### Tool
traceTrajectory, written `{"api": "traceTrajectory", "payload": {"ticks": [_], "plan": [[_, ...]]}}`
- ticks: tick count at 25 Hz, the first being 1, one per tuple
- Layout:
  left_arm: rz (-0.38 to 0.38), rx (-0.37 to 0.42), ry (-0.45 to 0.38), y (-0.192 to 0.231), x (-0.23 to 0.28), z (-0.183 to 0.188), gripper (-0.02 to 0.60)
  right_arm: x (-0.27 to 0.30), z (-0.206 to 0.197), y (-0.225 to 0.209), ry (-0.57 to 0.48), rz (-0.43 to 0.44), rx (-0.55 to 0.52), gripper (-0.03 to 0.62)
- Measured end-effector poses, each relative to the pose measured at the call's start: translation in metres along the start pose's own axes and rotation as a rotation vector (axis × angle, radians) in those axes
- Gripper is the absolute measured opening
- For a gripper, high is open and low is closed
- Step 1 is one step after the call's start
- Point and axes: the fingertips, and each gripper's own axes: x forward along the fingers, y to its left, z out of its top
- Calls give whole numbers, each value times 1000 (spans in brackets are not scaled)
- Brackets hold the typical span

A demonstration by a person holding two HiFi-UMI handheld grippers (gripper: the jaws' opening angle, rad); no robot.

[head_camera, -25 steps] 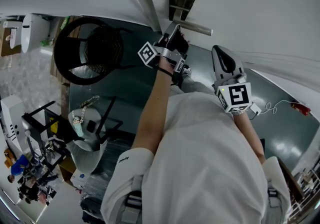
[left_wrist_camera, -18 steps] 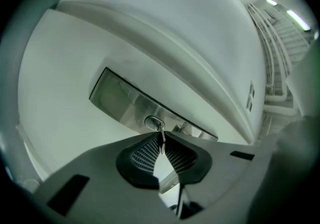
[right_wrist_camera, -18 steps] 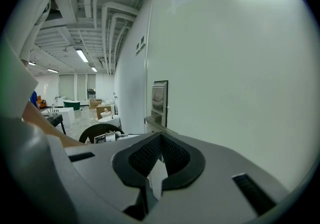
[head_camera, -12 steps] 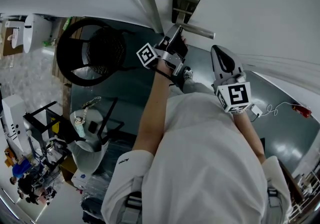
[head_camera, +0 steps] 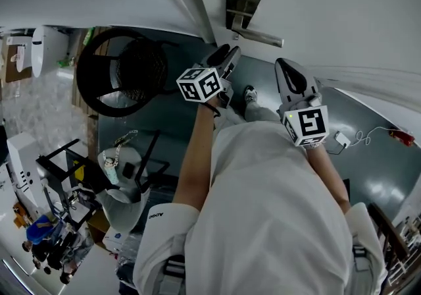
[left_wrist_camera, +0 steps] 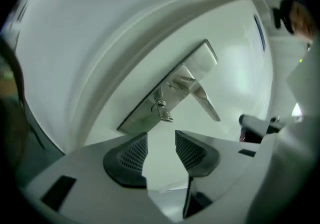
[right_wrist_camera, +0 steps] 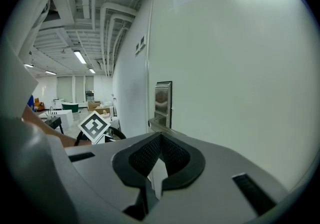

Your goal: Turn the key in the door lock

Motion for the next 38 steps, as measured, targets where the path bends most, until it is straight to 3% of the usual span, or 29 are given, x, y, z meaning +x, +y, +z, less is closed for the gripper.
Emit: {"api": "traceTrajectory", "payload": {"ticks": [5,9,11,14,17,20,30,38], "plan": [[260,606,33,-4,-3,10,178,-8,0,9,0,-21,6,-8],[336,1020,28,-24,9,12,178,-15,0,10,-3,-51,7,-8],[376,1152,30,-27,15,13,178,-20,0,8,-3,-72,10,-8],[437,1222,43,-21,24,16,174,-28,-3,5,-1,-104,15,-8],[461,1212,32,-20,28,18,87,-35,-6,1,3,-139,22,-8],[467,1169,-2,-22,27,19,74,-42,-7,-1,5,-165,28,-8],[292,576,-130,-17,19,30,67,-50,-16,-3,17,-205,46,-8],[144,210,-197,-12,16,34,63,-48,-14,-4,14,-207,41,-8]]}}
